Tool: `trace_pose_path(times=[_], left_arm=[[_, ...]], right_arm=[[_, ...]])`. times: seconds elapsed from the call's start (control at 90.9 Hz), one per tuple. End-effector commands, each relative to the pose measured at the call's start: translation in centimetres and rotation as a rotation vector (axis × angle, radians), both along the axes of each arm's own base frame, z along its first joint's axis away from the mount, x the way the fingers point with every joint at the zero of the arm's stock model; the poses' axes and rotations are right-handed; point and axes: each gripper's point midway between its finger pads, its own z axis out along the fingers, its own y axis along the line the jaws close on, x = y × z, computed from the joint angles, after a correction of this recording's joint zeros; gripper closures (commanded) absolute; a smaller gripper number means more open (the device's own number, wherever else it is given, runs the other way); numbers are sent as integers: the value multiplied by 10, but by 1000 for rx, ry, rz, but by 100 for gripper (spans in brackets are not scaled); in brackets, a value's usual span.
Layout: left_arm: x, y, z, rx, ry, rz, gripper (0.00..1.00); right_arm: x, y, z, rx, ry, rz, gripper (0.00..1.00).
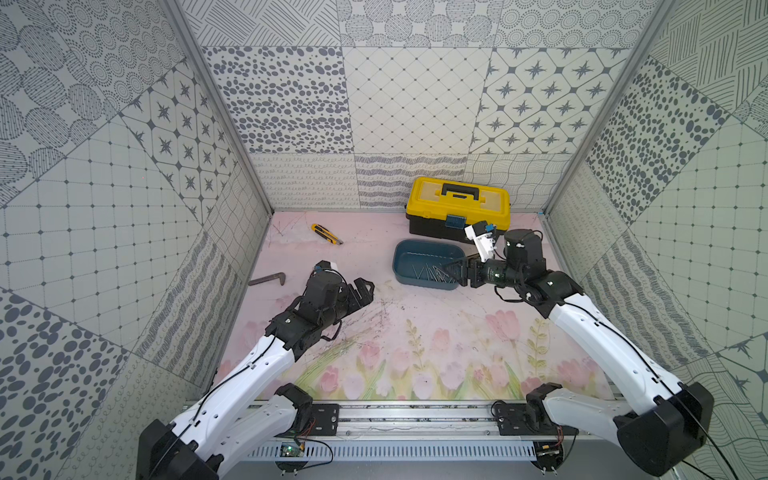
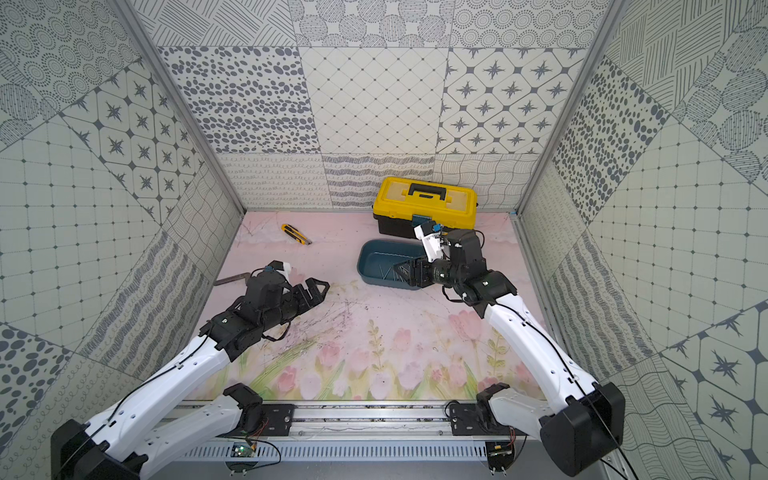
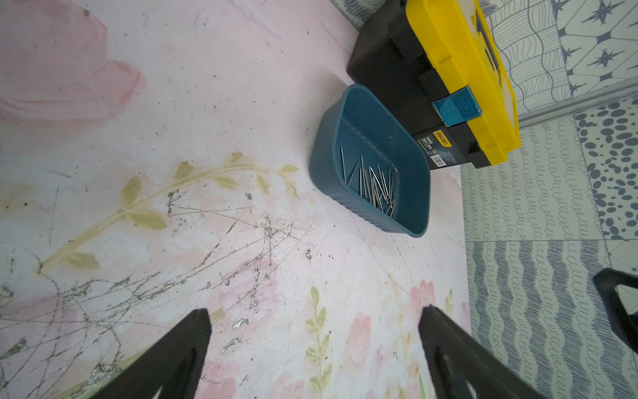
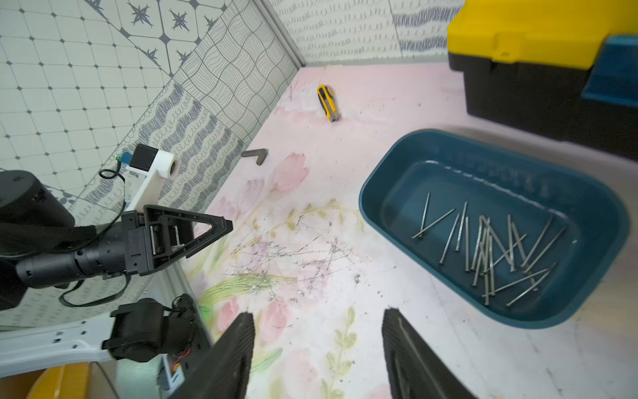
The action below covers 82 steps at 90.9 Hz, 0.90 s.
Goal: Put the nails on the desktop into the storage box
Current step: Place the nail in the storage box, then reset both arms
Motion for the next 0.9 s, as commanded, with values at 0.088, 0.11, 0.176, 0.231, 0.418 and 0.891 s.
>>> trace_pose_path(times=[0.088, 0.11, 0.176, 0.231, 0.418, 0.891], left_arm=[[15, 22, 7, 192, -125, 19, 1], [15, 23, 7, 212, -136, 13, 1], [14, 26, 7, 266, -153, -5, 0], [13, 33, 6, 306, -150, 10, 0], [12, 42, 13, 416, -243, -30, 1], [19, 78, -19, 553, -222, 15, 0]], right_arm=[[11, -29, 4, -42, -237, -126, 25], [11, -33, 4, -47, -255, -145, 23], [13, -48, 2, -71, -295, -209, 19], [18, -64, -2, -110, -319, -286, 14], [29, -129, -27, -235, -324, -573, 3], [61, -215, -118, -317, -350, -849, 4]])
